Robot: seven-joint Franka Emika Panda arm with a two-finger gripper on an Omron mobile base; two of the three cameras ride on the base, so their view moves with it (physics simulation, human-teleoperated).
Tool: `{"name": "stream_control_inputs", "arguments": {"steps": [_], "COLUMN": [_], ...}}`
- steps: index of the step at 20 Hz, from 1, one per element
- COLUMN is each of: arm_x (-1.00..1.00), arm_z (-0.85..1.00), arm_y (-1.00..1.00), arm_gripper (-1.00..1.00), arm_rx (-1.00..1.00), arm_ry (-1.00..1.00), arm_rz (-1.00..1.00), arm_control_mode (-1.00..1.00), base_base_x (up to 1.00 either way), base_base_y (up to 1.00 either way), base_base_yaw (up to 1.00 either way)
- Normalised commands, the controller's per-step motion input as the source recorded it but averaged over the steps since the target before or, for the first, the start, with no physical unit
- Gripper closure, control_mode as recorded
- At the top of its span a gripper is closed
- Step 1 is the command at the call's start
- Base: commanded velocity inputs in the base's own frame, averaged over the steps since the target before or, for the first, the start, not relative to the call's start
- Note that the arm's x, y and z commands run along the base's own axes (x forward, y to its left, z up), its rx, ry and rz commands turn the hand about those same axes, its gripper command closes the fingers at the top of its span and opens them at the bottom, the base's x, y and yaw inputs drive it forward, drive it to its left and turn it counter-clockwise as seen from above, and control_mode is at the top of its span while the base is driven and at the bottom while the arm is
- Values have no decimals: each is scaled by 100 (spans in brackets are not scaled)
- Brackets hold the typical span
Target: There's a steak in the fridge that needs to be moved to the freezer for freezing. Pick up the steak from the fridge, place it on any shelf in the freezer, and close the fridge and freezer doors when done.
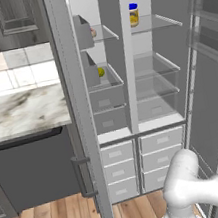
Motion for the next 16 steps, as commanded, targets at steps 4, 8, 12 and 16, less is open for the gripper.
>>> {"name": "stream_control_inputs", "arguments": {"steps": [4, 8, 12, 16], "arm_x": [30, -1, -8, -1], "arm_z": [0, 0, 0, 3], "arm_y": [11, 67, 89, 94], "arm_gripper": [-100, -100, -100, -100], "arm_rx": [0, 0, 0, 0], "arm_ry": [0, 0, 0, 0], "arm_rz": [-2, -5, -9, -11], "arm_control_mode": [-100, -100, -100, -100], "base_base_x": [0, 0, 0, 0], "base_base_y": [0, 0, 0, 0], "base_base_yaw": [0, 0, 0, 0]}}
